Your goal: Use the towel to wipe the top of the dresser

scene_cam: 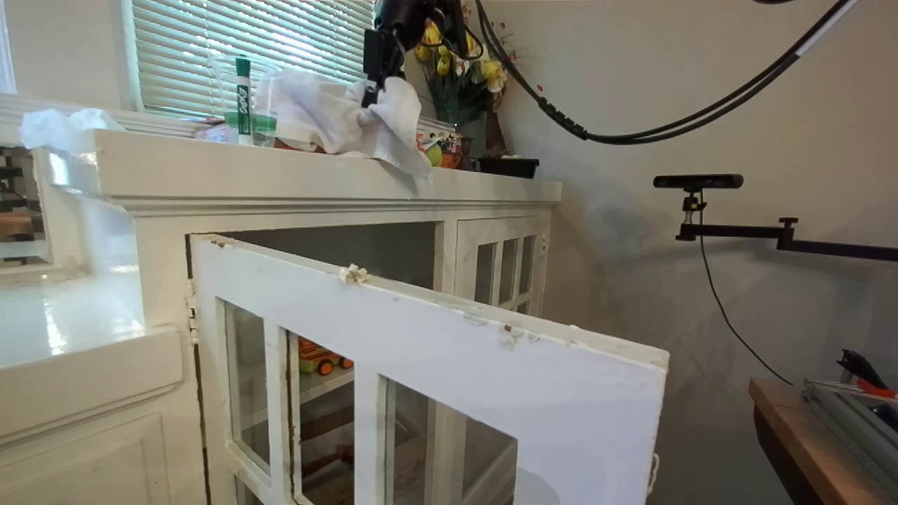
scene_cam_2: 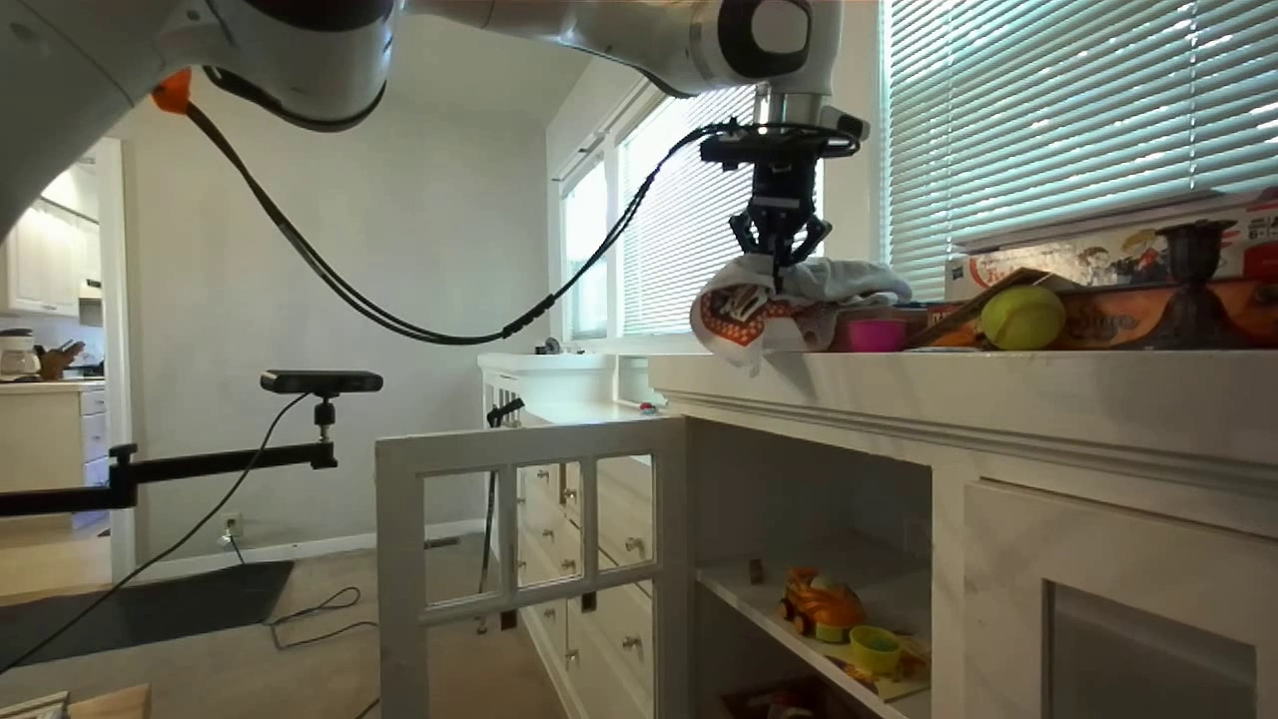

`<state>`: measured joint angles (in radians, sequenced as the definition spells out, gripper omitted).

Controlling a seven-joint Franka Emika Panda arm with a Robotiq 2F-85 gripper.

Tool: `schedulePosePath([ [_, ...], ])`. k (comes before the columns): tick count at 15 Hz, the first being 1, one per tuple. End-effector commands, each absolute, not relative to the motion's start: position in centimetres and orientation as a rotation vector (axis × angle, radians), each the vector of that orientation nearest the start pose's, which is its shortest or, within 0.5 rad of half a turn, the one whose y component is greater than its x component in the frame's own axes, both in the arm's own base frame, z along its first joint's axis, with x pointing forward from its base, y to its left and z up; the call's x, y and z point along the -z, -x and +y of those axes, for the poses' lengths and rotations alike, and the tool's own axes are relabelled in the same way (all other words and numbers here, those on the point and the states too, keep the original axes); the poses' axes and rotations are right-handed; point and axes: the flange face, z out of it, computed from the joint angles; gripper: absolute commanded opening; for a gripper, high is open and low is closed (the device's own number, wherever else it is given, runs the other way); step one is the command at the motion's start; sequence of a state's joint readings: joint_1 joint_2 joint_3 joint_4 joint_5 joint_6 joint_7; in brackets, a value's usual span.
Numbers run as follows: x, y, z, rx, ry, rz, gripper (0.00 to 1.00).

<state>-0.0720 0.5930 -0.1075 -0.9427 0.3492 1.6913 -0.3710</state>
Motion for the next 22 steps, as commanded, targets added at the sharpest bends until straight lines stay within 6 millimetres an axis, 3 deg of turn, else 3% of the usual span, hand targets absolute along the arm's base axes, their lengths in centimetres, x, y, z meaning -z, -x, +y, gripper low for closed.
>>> schedulePosePath([
  [1,-53.5,-72.8,-7.9,0.319,2.826,-0.235,0.02],
  [10,-48.5,-73.2,-10.2,0.214,2.904,-0.115,0.02],
  [16,-49.7,-72.9,-11.8,0.193,3.109,0.100,0.02],
  [22,-49.6,-72.2,-12.5,0.076,3.338,0.296,0.02],
])
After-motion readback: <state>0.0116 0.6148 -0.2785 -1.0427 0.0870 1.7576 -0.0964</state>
